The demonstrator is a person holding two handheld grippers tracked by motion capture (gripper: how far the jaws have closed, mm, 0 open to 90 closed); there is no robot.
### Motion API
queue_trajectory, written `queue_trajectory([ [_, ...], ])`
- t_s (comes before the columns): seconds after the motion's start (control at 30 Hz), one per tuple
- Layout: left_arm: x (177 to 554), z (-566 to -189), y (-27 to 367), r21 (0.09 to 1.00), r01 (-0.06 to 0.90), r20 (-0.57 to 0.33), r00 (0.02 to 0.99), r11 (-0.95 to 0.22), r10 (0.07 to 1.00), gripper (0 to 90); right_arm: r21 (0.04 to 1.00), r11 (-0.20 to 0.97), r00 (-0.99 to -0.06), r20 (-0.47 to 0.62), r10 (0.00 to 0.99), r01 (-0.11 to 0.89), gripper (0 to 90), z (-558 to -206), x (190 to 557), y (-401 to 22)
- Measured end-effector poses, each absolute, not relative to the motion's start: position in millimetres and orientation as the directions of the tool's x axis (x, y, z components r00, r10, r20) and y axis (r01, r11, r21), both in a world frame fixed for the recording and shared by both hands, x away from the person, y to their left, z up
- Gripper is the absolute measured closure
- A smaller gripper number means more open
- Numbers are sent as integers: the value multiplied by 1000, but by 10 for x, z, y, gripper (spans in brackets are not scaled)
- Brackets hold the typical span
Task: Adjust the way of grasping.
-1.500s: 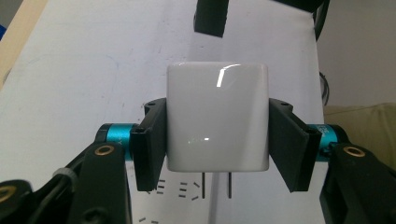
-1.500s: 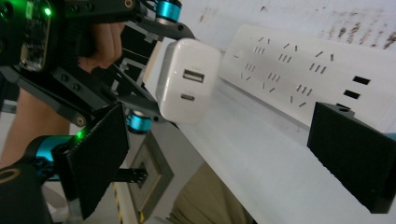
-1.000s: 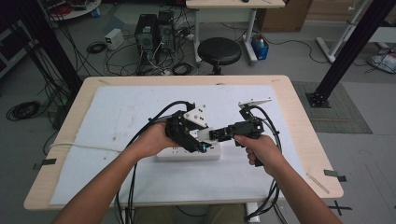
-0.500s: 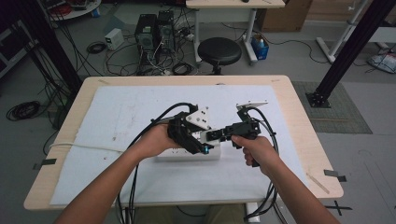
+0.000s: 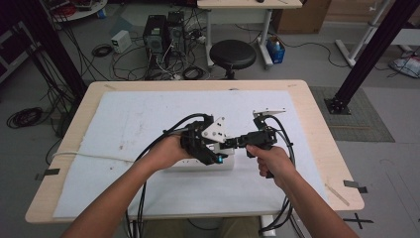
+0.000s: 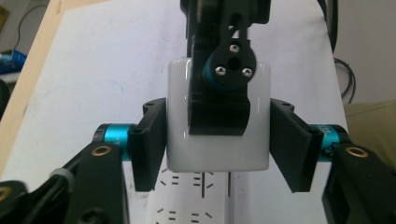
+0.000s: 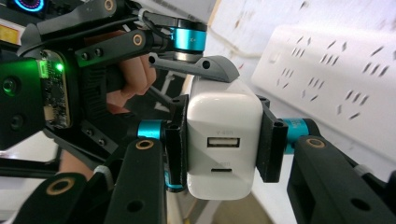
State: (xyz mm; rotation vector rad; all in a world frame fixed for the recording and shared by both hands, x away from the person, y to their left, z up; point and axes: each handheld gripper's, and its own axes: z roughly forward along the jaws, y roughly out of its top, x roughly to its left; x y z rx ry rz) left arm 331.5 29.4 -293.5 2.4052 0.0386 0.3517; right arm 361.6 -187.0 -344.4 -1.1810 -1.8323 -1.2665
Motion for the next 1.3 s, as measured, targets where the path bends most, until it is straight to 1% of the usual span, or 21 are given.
queue_trajectory([
  [0.03, 3348, -2919, 348, 667, -18, 218, 961, -745, 172, 280, 423, 145, -446, 820, 359, 894, 621, -3439, 3612, -1912],
  [0.07, 3348, -2919, 348, 667, -18, 218, 961, -745, 172, 281, 423, 145, -446, 820, 359, 894, 621, -3439, 3612, -1912],
  [0.1, 3359, -2910, 391, 674, -6, 209, 961, -739, 183, 280, 463, 138, -478, 787, 390, 875, 621, -3432, 3609, -1988],
  [0.17, 3382, -2904, 483, 680, 16, 195, 960, -733, 202, 280, 482, 138, -493, 769, 408, 865, 621, -3417, 3606, -2031],
  [0.2, 3402, -2926, 579, 676, 59, 171, 957, -735, 234, 278, 530, 146, -533, 718, 447, 836, 621, -3383, 3598, -2119],
  [0.27, 3440, -2957, 685, 660, 113, 134, 955, -743, 263, 242, 573, 184, -576, 642, 507, 799, 621, -3341, 3581, -2186],
  [0.33, 3498, -2999, 807, 627, 182, 35, 965, -757, 261, 242, 599, 241, -612, 553, 566, 764, 621, -3291, 3561, -2227],
  [0.37, 3498, -2999, 807, 627, 182, 35, 965, -757, 261, 242, 610, 272, -631, 510, 584, 744, 621, -3266, 3555, -2238],
  [0.4, 3533, -3053, 913, 577, 244, -30, 960, -780, 278, 242, 620, 304, -649, 463, 604, 724, 621, -3239, 3547, -2244],
  [0.43, 3553, -3068, 972, 542, 264, -47, 957, -798, 285, 239, 616, 351, -667, 410, 622, 705, 621, -3213, 3546, -2243],
  [0.5, 3578, -3081, 1094, 513, 298, -52, 947, -805, 317, 217, 608, 431, -698, 305, 648, 666, 621, -3166, 3543, -2240],
  [0.57, 3609, -3066, 1238, 489, 331, -44, 933, -807, 357, 217, 595, 484, -714, 235, 659, 642, 621, -3121, 3545, -2257],
  [0.67, 3646, -3025, 1454, 449, 406, -40, 899, -796, 436, 217, 574, 538, -728, 157, 668, 617, 621, -3045, 3553, -2309],
  [0.7, 3648, -3013, 1513, 435, 437, -27, 880, -787, 474, 217, 571, 557, -738, 135, 662, 604, 621, -3020, 3559, -2333],
  [0.73, 3657, -2992, 1580, 425, 442, -8, 874, -790, 485, 217, 563, 568, -740, 120, 662, 600, 621, -2992, 3561, -2353],
  [0.77, 3657, -2992, 1580, 425, 442, -8, 874, -790, 485, 217, 557, 581, -745, 107, 659, 593, 620, -2968, 3573, -2376],
  [0.93, 3667, -2866, 1905, 405, 448, 27, 866, -797, 500, 217, 511, 650, -771, 42, 635, 563, 621, -2861, 3611, -2448],
  [1.03, 3645, -2835, 2008, 407, 437, 59, 863, -802, 501, 217, 475, 679, -774, 7, 633, 560, 621, -2809, 3627, -2474],
  [1.17, 3634, -2828, 2067, 401, 448, 69, 856, -799, 513, 217, 459, 701, -786, -9, 618, 546, 621, -2781, 3639, -2495],
  [1.23, 3601, -2843, 2139, 379, 445, 55, 864, -811, 500, 217, 400, 762, -812, -71, 579, 509, 621, -2745, 3625, -2489],
  [1.3, 3582, -2852, 2160, 397, 447, 52, 861, -802, 506, 217, 361, 787, -820, -97, 564, 499, 620, -2734, 3607, -2479],
])
